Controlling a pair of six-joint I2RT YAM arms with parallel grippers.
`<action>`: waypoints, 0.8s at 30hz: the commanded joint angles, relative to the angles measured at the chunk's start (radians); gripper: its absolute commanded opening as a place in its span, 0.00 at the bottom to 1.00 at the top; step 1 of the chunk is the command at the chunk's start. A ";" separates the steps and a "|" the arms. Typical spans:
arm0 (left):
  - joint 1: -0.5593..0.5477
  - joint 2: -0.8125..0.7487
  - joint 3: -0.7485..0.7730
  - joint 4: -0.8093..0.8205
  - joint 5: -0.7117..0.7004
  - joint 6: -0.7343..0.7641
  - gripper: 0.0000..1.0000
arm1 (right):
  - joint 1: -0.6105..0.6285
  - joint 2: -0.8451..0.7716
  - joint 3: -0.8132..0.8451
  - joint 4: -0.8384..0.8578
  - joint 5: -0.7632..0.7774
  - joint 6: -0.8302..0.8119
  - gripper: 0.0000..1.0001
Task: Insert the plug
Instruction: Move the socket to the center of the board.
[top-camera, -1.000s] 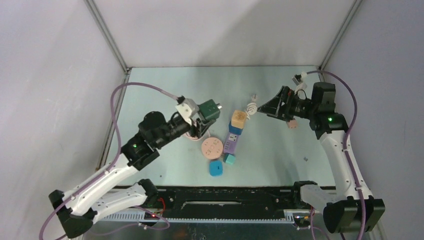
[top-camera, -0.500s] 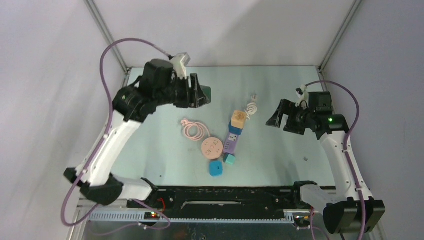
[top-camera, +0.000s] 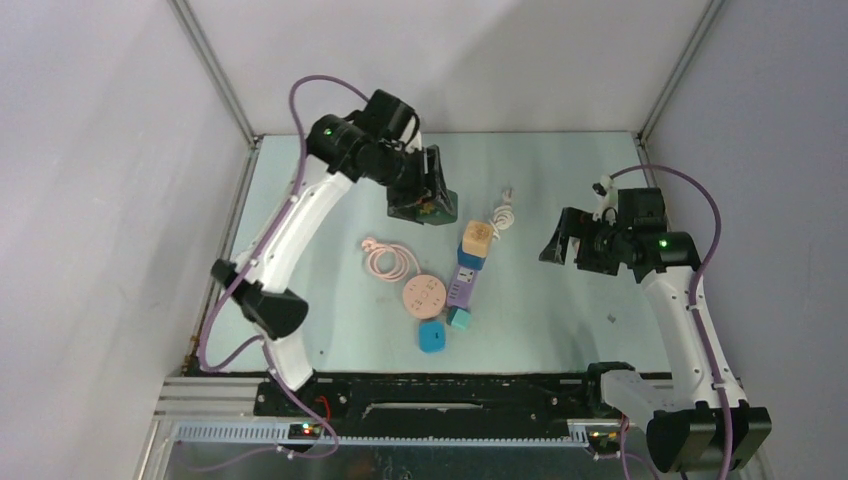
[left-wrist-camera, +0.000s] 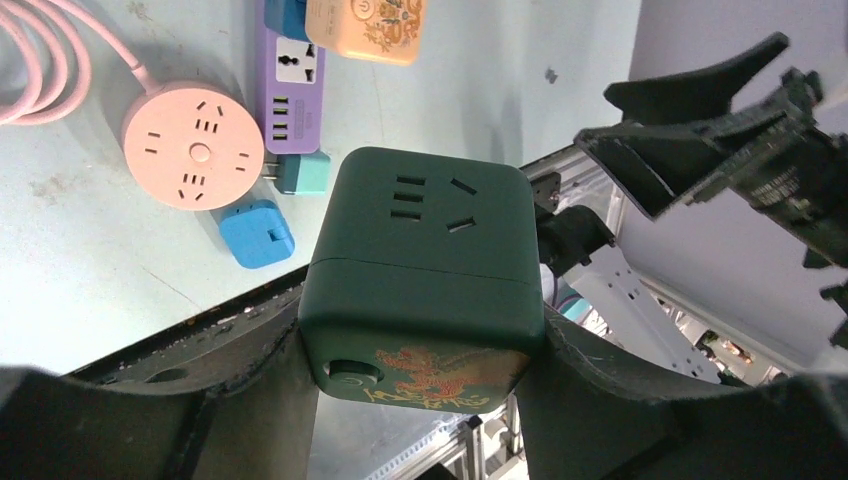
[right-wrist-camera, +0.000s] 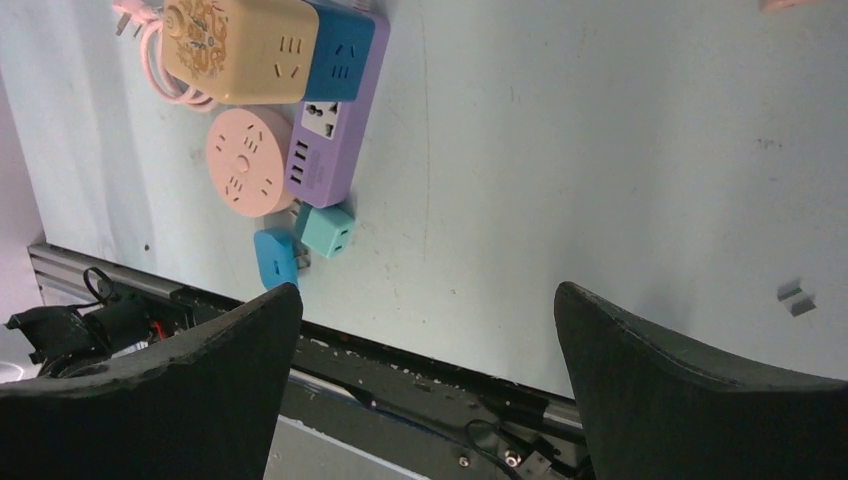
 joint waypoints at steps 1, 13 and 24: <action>-0.021 0.090 0.153 -0.083 0.021 0.018 0.00 | -0.003 -0.005 0.014 -0.008 0.011 -0.038 0.99; -0.063 0.238 0.263 -0.117 -0.166 0.074 0.00 | 0.019 0.183 -0.007 0.143 -0.216 -0.020 0.98; -0.060 0.147 0.227 -0.075 -0.262 0.133 0.00 | 0.151 0.615 0.285 0.293 -0.366 0.028 0.91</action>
